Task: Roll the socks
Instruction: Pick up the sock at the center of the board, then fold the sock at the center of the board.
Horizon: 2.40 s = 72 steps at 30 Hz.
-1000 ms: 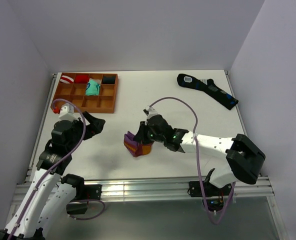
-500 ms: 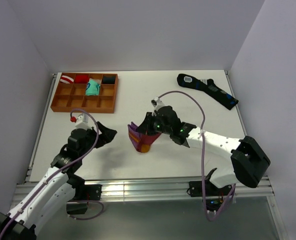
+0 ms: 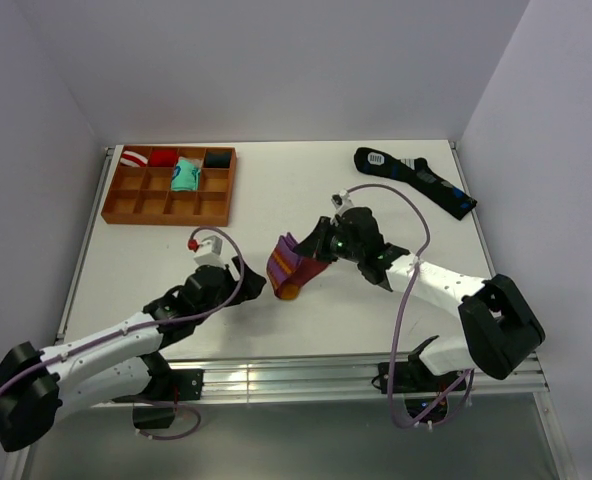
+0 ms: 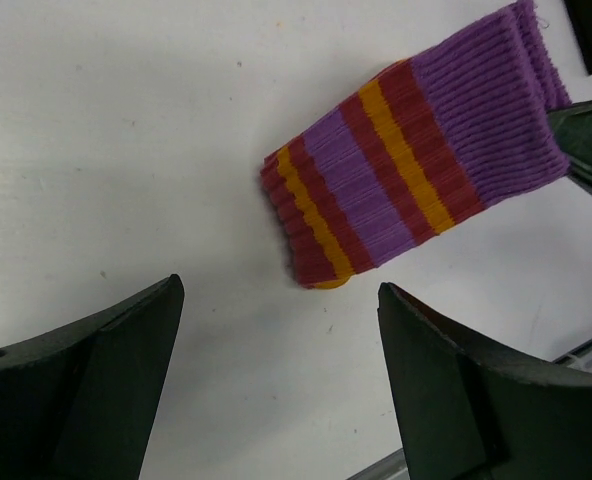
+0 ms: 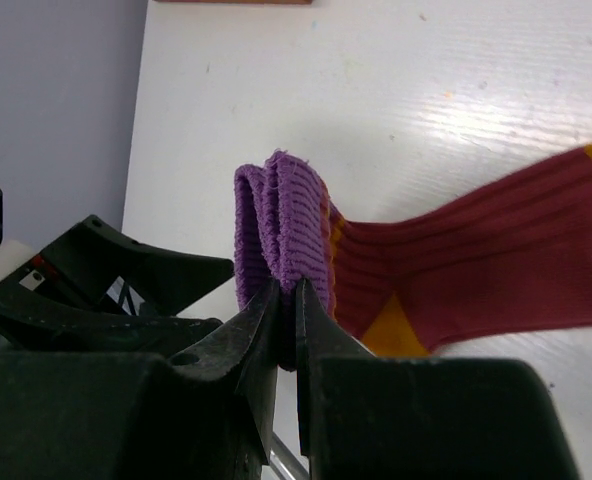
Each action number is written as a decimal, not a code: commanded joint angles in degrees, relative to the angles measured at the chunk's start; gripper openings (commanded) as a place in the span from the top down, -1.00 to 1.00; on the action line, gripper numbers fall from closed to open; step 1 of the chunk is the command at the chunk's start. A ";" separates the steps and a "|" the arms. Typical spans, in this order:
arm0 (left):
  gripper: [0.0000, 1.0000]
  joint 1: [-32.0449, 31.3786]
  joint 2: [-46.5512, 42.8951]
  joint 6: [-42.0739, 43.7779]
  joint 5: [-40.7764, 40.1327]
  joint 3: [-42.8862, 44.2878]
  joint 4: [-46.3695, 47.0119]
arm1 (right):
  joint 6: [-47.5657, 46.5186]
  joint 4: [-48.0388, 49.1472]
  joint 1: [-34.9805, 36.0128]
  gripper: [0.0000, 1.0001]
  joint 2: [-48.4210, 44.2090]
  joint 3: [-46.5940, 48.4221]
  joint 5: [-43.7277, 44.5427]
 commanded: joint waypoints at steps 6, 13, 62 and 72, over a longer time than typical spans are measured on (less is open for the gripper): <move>-0.68 -9.84 9.95 -1.27 -14.11 4.69 5.30 | 3.89 8.42 -4.99 0.78 -1.62 -5.73 -4.72; -0.68 -17.32 17.24 -5.14 -21.15 6.44 5.56 | 5.21 9.22 -5.08 0.79 -0.13 -5.38 -4.81; -0.30 -21.19 54.07 -28.35 -34.60 37.30 -30.56 | 9.25 3.86 -8.86 0.87 -8.47 -5.11 -8.50; -0.19 -18.73 52.05 -27.03 -33.99 34.04 -29.41 | 10.66 4.21 -10.17 0.88 -7.95 -5.64 -9.82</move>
